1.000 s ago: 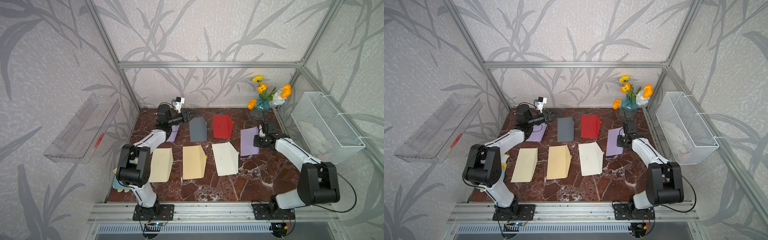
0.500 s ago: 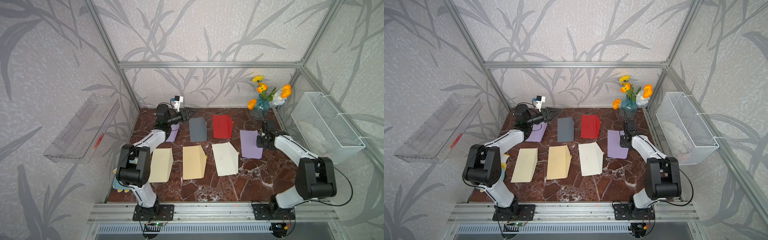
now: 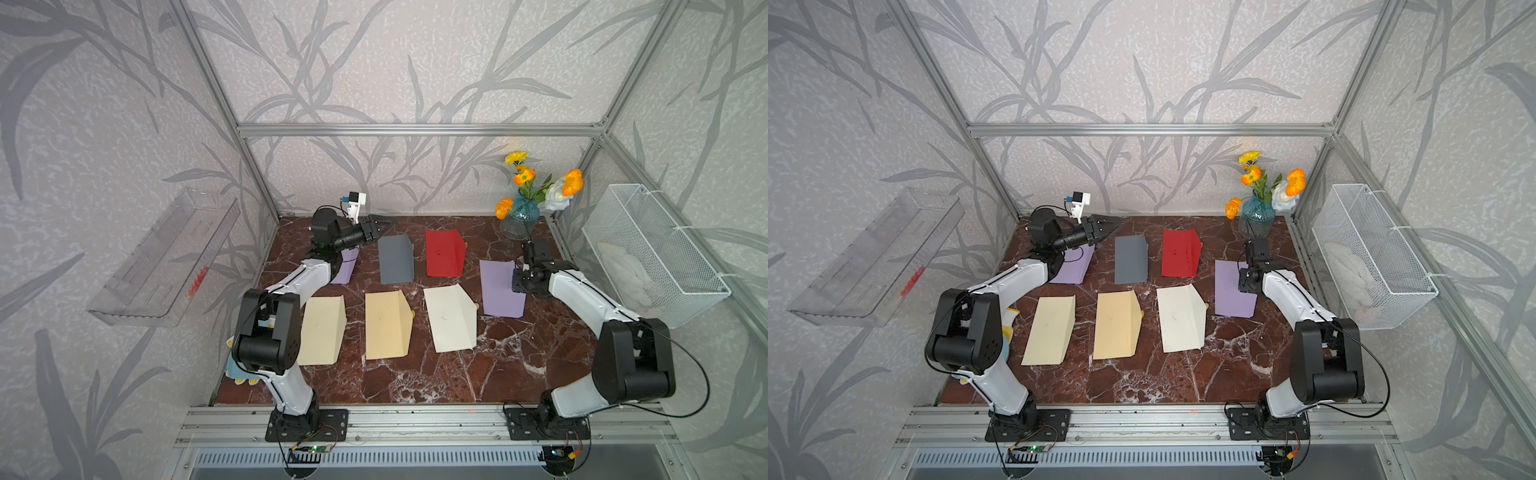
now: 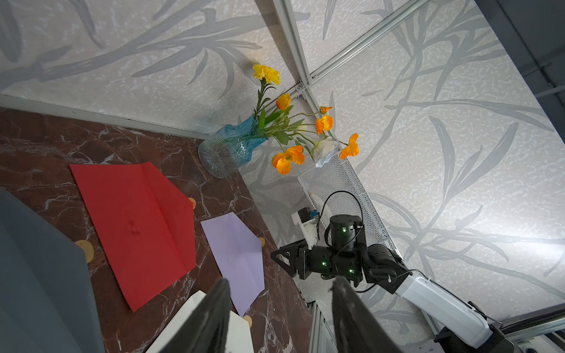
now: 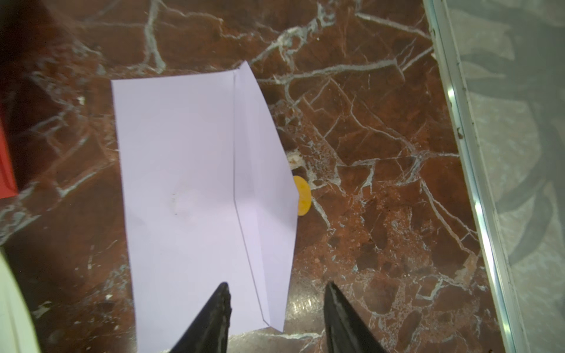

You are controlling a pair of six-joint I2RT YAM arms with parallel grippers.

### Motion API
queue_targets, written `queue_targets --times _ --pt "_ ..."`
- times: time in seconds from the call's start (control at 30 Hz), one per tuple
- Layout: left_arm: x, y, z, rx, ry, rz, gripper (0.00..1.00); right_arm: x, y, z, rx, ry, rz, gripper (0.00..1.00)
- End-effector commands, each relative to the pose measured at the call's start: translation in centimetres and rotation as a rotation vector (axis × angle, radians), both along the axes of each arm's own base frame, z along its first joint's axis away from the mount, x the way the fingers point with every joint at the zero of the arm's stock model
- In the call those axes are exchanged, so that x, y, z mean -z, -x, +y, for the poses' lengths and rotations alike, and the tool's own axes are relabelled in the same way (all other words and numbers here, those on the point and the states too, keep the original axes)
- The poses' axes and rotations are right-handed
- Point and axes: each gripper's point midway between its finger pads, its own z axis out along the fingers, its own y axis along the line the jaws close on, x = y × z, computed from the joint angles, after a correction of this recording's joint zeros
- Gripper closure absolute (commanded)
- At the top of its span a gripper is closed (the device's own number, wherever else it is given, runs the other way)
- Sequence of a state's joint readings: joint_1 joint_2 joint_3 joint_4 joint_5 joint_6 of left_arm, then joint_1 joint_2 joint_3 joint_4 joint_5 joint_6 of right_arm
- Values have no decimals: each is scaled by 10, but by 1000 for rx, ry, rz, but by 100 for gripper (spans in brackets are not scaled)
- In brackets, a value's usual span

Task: Open the envelope
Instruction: Place the envelope at the center of the board, then reset both arms

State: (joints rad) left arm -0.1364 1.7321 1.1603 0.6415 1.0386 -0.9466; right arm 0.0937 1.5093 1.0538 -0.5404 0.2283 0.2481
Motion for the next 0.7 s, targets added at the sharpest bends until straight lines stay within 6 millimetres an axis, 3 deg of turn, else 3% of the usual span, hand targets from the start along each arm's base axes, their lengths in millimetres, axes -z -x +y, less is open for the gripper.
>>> queue_targets --times 0.0,0.07,0.1,0.13,0.2,0.37,0.67 --pt "-1 7 4 -19 -50 -19 45 -33 -9 17 -33 -11 -84 48" --pt "-2 10 5 -33 -82 -22 38 -40 -11 30 -72 -22 -102 48" --pt "-1 10 7 -53 -103 -21 28 -42 -13 40 -112 -39 -111 46" --pt "0 10 10 -68 -125 -21 12 -43 -15 50 -153 -58 -116 45" --pt "1 13 15 -110 -186 -21 0 -46 -19 69 -219 -77 -141 36" --pt "7 21 45 -281 -380 -19 0 -52 -32 96 -297 -119 -223 25" --pt "43 40 164 -832 -842 -10 0 -38 -58 117 -380 -111 -252 22"
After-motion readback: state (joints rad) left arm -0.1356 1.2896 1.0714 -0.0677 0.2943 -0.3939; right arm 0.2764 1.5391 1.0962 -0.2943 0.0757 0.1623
